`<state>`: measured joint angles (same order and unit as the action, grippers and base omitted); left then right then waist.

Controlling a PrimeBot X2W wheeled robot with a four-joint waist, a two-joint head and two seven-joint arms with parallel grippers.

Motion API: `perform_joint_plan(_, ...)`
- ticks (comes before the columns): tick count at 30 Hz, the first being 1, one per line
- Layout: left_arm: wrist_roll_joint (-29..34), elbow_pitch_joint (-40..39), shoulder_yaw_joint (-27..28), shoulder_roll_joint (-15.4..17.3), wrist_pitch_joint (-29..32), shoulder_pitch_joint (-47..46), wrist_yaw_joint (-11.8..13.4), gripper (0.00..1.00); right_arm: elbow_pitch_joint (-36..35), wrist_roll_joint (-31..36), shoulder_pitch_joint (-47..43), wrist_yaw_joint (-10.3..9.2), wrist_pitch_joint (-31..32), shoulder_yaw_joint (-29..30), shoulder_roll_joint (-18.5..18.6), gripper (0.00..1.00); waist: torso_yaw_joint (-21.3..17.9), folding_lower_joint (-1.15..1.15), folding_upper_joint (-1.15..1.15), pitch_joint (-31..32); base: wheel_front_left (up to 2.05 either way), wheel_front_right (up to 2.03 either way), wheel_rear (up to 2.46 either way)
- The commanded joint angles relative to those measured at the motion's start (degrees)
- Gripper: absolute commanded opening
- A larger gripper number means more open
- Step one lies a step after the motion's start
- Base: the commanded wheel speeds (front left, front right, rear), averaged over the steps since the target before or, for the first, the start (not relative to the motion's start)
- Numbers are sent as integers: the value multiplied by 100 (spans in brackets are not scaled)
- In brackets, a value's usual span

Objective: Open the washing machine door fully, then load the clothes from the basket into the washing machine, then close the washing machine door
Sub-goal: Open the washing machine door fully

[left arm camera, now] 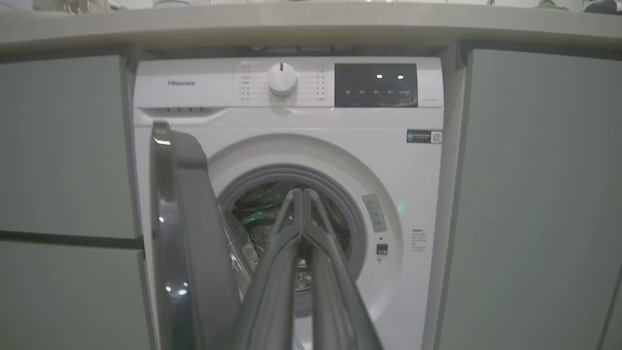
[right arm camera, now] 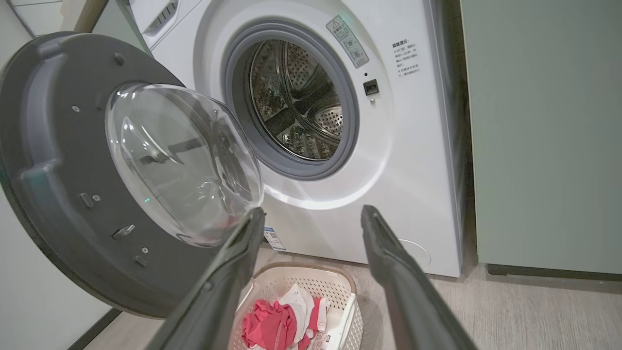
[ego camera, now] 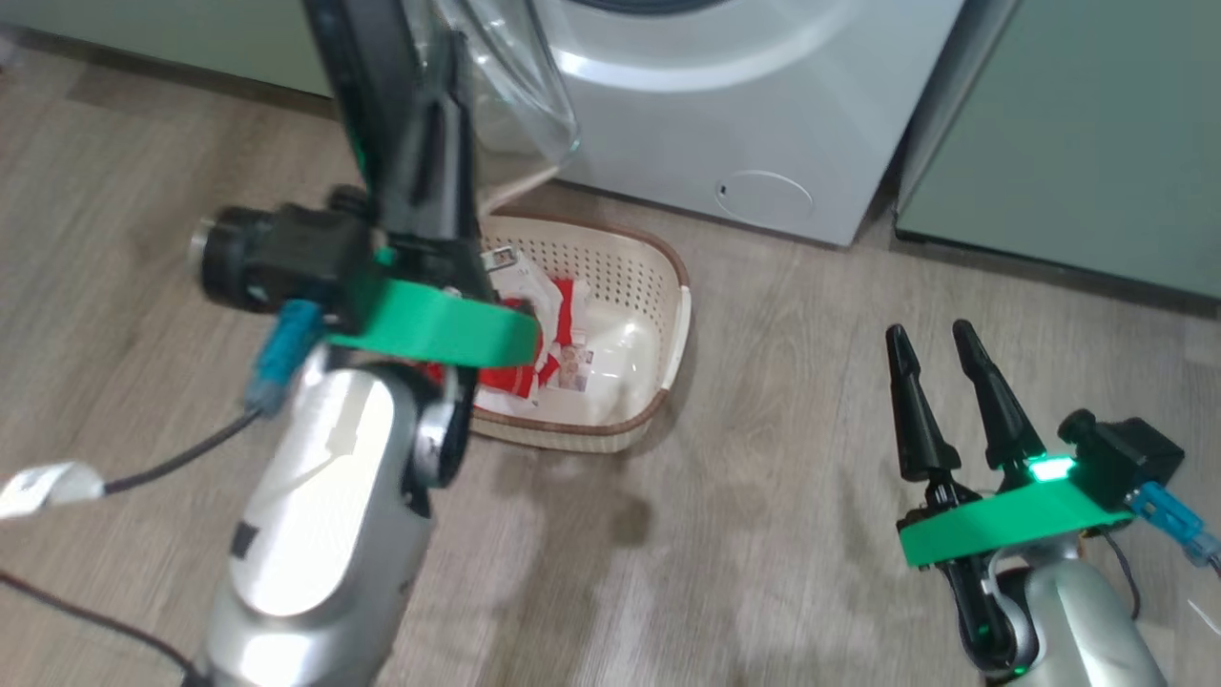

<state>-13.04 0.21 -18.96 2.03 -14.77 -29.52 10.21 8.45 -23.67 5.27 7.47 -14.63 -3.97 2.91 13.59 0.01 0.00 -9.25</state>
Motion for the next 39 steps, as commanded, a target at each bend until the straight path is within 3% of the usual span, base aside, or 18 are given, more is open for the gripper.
perform_joint_plan(1,-162,79,10,85,-23,-312,9,0,-200,49,234,2,-37,-165,26,100,-119,-1,0,-132,0,0,0)
perform_joint_plan(7,-488,1067,-321,85,-23,-295,-61,0,-201,67,338,2,-37,-196,21,100,-245,-1,0,-274,0,0,0)
perform_joint_plan(18,-757,1741,-224,85,-23,-368,-4,0,-202,83,337,2,-37,-122,15,100,-218,-1,0,-342,0,0,0)
perform_joint_plan(31,-802,1937,-25,85,-23,-230,40,0,-126,115,265,2,-37,-151,50,100,307,-1,0,-257,0,0,0)
perform_joint_plan(39,-782,1863,419,85,-23,-165,65,0,-136,150,264,2,-37,-188,159,100,681,-1,0,-456,0,0,0)
